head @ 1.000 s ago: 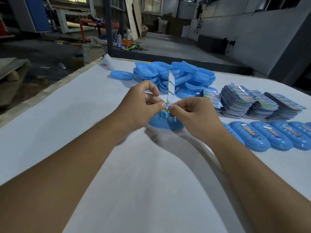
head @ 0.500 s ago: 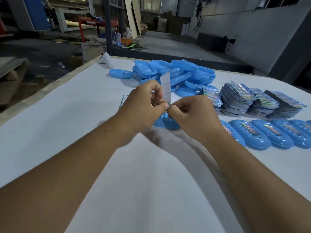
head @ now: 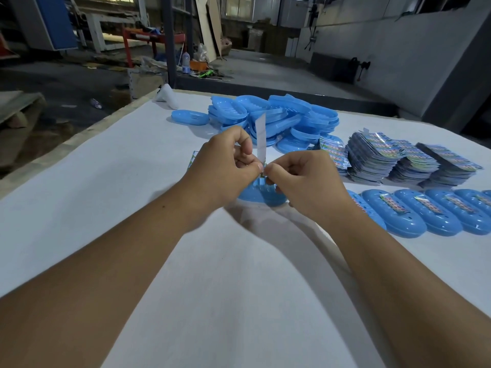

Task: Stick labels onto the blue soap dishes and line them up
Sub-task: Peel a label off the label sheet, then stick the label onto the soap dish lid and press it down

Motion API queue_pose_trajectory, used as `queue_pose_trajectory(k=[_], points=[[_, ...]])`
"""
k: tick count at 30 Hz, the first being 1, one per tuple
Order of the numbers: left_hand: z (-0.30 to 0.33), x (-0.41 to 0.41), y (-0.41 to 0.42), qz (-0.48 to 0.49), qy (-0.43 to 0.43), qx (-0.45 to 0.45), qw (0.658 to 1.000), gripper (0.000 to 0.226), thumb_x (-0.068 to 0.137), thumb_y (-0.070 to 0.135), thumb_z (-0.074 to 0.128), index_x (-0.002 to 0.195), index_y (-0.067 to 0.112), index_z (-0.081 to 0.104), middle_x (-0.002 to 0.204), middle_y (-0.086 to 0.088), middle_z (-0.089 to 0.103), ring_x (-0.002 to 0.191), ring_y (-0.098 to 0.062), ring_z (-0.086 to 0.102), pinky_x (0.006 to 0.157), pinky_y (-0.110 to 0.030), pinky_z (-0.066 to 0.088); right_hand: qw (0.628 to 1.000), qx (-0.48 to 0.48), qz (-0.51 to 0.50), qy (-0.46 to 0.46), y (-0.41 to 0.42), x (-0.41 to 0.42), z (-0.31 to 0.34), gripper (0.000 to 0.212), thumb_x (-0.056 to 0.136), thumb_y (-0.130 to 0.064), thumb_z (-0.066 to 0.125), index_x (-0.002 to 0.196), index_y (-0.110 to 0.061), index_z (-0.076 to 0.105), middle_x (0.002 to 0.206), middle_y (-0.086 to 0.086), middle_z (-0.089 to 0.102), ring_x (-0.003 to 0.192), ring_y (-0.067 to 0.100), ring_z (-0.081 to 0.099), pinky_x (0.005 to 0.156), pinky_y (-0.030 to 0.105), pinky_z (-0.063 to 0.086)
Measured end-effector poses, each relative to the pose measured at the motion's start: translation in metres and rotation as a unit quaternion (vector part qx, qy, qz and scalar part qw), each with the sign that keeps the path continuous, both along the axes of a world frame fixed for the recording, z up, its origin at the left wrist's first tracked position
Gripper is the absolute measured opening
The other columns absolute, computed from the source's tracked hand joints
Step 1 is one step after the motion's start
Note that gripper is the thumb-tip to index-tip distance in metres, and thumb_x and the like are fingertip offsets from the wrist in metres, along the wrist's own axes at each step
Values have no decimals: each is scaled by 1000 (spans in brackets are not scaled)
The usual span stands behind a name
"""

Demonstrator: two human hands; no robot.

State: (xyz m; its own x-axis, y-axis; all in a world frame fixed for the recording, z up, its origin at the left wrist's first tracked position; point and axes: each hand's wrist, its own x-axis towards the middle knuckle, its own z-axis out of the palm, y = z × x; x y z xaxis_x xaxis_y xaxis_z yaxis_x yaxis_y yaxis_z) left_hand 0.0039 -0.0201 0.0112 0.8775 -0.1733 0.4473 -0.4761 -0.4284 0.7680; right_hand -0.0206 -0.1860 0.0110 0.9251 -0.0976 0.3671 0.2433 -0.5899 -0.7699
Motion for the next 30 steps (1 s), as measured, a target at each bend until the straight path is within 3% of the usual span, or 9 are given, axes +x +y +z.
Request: queue_pose_trajectory(k=[4,7,12,16,21,25,28,30], points=[[-1,1,0,21,25,-22,999,25,78,17,70,77,27,47,65,9,68,60,-11,55,67,-34,52,999,38,9,17,0,1,1,17,83,-25,72,67,-25,76,70,11,72,60,22,56,54,39,50],[0,3,1,38,58,-48,996,22,76,16,69,76,26,48,59,11,61,59,-12,51,66,-32,48,998,61,11,28,0,0,2,19,83,-22,73,65,-25,77,68,6,72,58,16,55,54,33,46],[4,7,3,69,110,-84,988,26,77,16,71,75,25,47,68,4,60,55,-11,48,56,-27,38,991,115,-30,55,-4,0,5,20,83,-20,65,66,-16,74,65,-4,72,55,11,57,48,25,43],[6,14,8,111,150,-73,980,25,78,19,71,76,24,47,83,-5,63,68,-19,53,61,-31,44,981,167,-53,79,-9,0,8,21,85,-20,64,67,-16,75,61,-6,69,49,6,54,41,20,41],[6,21,18,148,176,-58,971,16,82,18,62,76,23,49,81,-2,60,73,-21,58,55,-27,44,973,197,-79,90,-13,1,9,17,84,-23,65,74,-13,75,60,-7,68,48,4,53,40,17,40],[5,22,26,174,156,17,972,11,87,18,58,81,24,51,87,-1,60,82,-20,60,59,-30,41,969,206,-97,96,-15,3,10,17,83,-24,64,77,-12,74,61,-6,69,47,3,54,39,18,40],[7,20,34,235,122,165,950,5,93,23,56,96,24,52,89,2,58,75,-15,53,54,-29,34,969,203,-96,97,-15,4,9,17,82,-25,66,76,-13,75,61,-6,70,46,3,54,38,17,40],[9,19,40,262,108,254,925,12,95,26,53,107,22,50,92,1,59,74,-16,51,52,-29,31,970,203,-89,96,-14,3,9,16,81,-26,68,74,-14,75,61,-6,70,46,3,53,38,17,40]])
